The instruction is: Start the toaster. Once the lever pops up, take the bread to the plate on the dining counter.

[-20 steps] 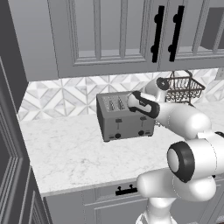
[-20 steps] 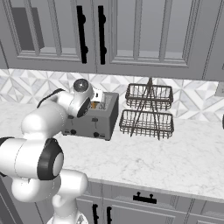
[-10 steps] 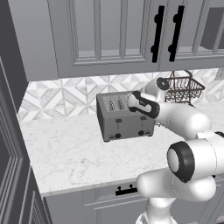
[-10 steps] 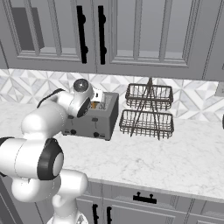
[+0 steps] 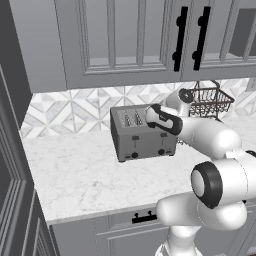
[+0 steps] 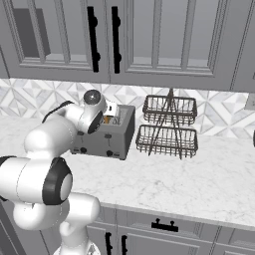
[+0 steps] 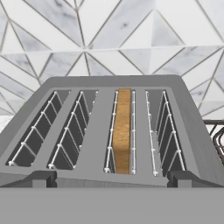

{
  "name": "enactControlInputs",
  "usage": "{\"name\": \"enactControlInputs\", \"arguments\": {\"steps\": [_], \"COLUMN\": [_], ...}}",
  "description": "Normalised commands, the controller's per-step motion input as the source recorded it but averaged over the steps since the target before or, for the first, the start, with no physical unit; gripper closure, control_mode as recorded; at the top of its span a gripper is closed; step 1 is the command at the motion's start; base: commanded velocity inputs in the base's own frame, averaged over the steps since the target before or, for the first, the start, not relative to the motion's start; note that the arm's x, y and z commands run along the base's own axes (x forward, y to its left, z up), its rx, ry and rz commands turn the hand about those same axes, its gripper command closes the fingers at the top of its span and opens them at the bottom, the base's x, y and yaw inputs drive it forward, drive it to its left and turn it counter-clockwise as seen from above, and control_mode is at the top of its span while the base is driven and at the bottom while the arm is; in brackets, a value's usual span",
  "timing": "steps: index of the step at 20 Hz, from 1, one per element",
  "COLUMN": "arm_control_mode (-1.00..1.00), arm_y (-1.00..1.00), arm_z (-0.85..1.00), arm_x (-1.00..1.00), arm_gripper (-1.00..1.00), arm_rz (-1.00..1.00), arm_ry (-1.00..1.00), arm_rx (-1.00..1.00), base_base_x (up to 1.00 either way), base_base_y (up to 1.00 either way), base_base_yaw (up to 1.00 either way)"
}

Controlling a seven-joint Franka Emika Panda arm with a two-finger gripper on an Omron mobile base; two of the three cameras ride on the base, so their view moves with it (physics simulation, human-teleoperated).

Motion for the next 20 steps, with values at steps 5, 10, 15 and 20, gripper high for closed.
{"name": "enactControlInputs", "arguments": {"steps": [5, 10, 15, 20], "arm_control_mode": [-1.0, -1.0, -1.0, -1.0], "arm_y": [0.0, 0.0, 0.0, 0.0], "arm_z": [0.0, 0.0, 0.0, 0.0], "arm_x": [0.0, 0.0, 0.0, 0.0], "arm_gripper": [-1.0, -1.0, -1.0, -1.0], "arm_rz": [0.0, 0.0, 0.0, 0.0], "arm_ry": [0.0, 0.0, 0.0, 0.0], "arm_rx": [0.0, 0.0, 0.0, 0.0], "base_base_x": [0.0, 0.0, 0.0, 0.0], "base_base_y": [0.0, 0.0, 0.0, 0.0], "base_base_yaw": [0.0, 0.0, 0.0, 0.0]}}
